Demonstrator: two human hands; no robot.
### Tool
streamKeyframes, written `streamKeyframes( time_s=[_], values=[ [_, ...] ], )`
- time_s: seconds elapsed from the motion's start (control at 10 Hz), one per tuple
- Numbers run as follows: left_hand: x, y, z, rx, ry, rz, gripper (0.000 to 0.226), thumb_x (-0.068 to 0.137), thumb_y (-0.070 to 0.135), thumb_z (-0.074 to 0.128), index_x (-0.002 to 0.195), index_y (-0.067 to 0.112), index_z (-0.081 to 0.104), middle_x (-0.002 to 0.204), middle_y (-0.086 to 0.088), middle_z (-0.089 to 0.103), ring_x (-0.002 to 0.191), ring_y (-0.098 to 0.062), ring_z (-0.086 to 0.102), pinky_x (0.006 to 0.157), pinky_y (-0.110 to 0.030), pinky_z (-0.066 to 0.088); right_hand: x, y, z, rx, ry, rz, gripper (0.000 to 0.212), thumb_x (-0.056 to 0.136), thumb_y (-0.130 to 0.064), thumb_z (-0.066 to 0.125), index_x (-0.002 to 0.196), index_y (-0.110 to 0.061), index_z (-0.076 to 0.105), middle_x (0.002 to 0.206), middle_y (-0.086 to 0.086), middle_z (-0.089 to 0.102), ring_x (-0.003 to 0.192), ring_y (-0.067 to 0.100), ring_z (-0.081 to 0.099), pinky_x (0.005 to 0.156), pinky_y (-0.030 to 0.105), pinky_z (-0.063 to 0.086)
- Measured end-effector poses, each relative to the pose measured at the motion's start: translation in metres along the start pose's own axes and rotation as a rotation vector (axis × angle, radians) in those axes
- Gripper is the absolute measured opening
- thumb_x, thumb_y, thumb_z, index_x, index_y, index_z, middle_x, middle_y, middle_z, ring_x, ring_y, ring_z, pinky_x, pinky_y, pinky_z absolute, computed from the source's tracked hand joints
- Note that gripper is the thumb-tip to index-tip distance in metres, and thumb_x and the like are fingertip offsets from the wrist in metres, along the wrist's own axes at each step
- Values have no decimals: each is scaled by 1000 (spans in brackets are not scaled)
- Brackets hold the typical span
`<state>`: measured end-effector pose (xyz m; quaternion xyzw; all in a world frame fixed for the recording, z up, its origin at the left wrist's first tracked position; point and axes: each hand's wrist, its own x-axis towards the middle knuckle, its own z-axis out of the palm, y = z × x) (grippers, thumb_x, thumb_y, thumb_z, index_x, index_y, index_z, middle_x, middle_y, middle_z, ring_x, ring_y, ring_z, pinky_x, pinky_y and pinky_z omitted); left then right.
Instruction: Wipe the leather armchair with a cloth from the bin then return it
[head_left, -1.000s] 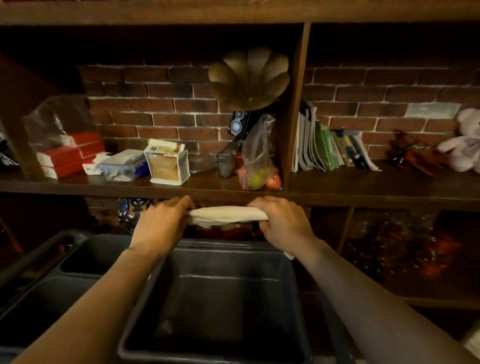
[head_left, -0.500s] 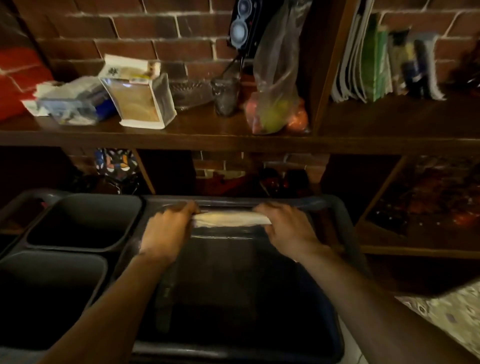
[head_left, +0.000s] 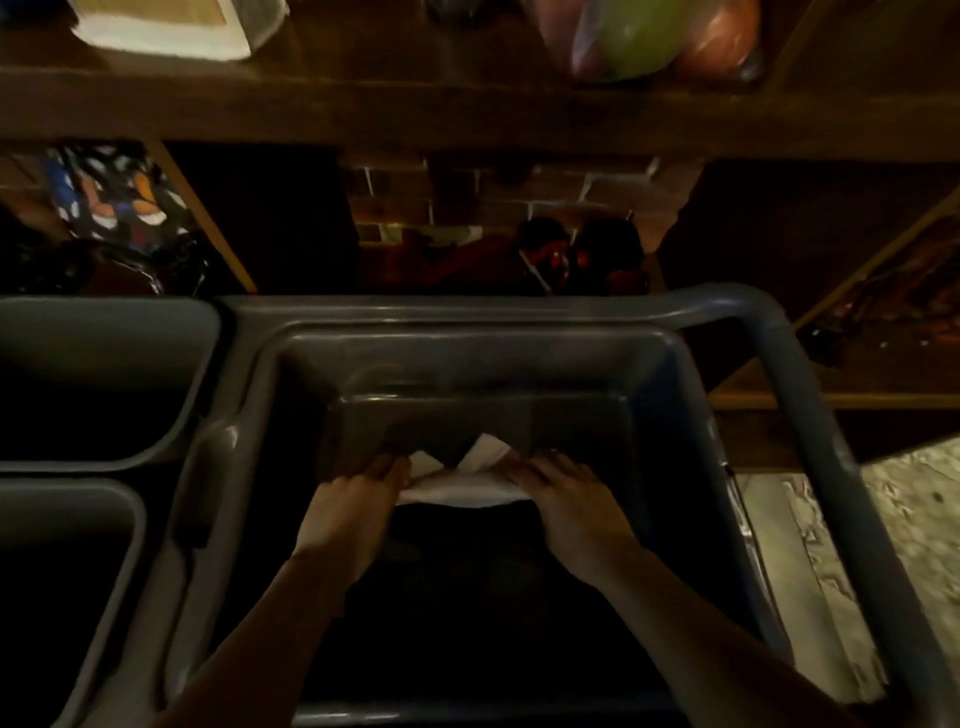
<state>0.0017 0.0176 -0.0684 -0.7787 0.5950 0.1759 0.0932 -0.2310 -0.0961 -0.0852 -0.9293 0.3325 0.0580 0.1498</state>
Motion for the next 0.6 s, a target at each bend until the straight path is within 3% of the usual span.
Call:
streamKeyframes(
  time_s=[0.1, 0.2, 0.3, 0.4, 0.5, 0.6],
  values=[
    [3, 0, 24, -79, -129, 42, 76, 93, 41, 59, 157, 34, 18, 162, 1, 29, 141, -26, 42, 108, -40, 43, -7, 1, 22, 64, -145, 18, 72, 88, -15, 63, 152, -34, 37, 159, -7, 35, 147, 22, 29, 120, 35, 22],
    [0, 2, 37, -156, -185, 107, 76, 98, 26, 52, 158, 42, 6, 167, 3, 18, 152, -22, 21, 120, -38, 27, -12, 1, 33, 63, -241, 8, 67, 93, -31, 58, 155, -33, 32, 163, -5, 29, 151, 20, 24, 122, 37, 17],
    [-4, 0, 36, -87, -226, 190, 76, 99, 20, 51, 159, 36, 8, 168, 9, 13, 154, -15, 12, 123, -30, 13, -16, -1, 31, 68, -260, 31, 70, 92, -59, 51, 154, -32, 34, 160, -3, 34, 148, 22, 28, 122, 38, 18],
    [-7, 2, 25, -117, -315, 146, 74, 98, 36, 55, 159, 36, 13, 166, 7, 21, 151, -19, 21, 122, -37, 23, -16, -6, 16, 78, -241, 11, 52, 94, -59, 48, 139, -35, 52, 142, -4, 57, 131, 22, 51, 107, 33, 39],
    [-13, 5, -1, -124, -300, 103, 61, 98, 54, 47, 154, 35, 31, 157, 5, 40, 142, -21, 40, 114, -38, 36, -14, -8, -8, 53, -259, 54, 35, 99, -49, 46, 125, -32, 63, 128, -1, 65, 116, 24, 60, 87, 29, 42],
    [-23, 4, -26, -137, -196, 69, 51, 96, 58, 47, 144, 40, 43, 148, 6, 51, 132, -20, 52, 105, -35, 43, -18, -6, -30, 86, -258, 147, 40, 99, -49, 48, 135, -34, 57, 133, 1, 63, 117, 25, 60, 92, 36, 49]
  ],
)
